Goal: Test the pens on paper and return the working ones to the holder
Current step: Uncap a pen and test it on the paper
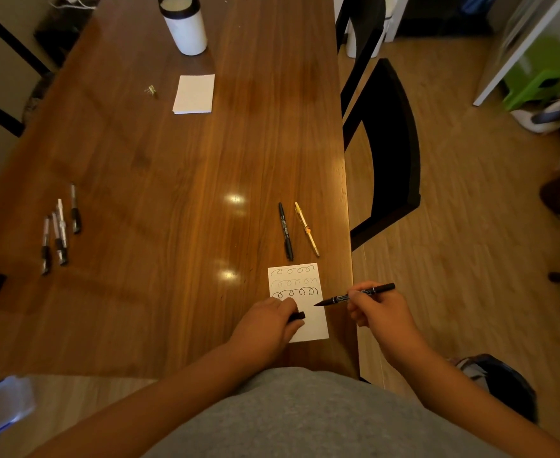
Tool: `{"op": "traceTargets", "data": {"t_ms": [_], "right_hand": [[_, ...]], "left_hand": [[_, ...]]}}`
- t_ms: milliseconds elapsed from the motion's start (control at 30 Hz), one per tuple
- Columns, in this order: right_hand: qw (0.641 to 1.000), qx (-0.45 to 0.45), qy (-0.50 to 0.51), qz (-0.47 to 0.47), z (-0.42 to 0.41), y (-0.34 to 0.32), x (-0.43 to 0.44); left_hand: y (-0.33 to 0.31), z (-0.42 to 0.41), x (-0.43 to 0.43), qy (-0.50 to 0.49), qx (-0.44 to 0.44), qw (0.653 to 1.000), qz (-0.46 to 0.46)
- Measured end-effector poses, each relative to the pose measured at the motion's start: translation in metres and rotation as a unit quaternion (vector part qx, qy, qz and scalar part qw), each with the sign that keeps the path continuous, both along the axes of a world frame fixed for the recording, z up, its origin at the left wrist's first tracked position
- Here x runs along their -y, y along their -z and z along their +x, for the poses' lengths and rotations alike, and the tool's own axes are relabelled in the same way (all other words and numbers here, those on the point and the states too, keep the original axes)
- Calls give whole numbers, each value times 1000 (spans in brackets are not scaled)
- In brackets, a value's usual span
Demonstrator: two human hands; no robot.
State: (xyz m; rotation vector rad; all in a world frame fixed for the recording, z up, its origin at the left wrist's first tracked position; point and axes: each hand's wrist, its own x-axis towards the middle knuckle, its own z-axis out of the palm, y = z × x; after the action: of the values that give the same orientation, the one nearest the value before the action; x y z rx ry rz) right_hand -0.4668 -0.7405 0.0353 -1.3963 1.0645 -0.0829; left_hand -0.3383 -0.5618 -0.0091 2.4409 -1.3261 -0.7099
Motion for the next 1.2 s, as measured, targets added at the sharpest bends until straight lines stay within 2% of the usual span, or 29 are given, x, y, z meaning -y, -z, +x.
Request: {"op": "traceTargets", "data": {"t_ms": [100,300,633,733,900,1067,1200], "right_hand": [[1000,14,0,26,1,-14,-4],[999,26,-20,9,10,-34,-5],[998,23,-60,22,21,-39,-24],[998,27,-48,31,30,-38,-26],[995,36,-56,70,54,-38,-28],[990,37,-94,95,87,-32,-35],[989,6,-125,74,117,-20,-43]], "left_hand": [[-10,-4,-2,-27,-20,999,-24],[-26,-7,2,-49,-33,997,-53],[-47,-1,7,-30,-50,996,-75],[-55,7,6,-57,-114,988,-87],[-69,32,2,-94,-267,955,-95],[-69,64,-12,-160,-438,879,-99],[-56,83,-23,-184,-464,863,-81]]}}
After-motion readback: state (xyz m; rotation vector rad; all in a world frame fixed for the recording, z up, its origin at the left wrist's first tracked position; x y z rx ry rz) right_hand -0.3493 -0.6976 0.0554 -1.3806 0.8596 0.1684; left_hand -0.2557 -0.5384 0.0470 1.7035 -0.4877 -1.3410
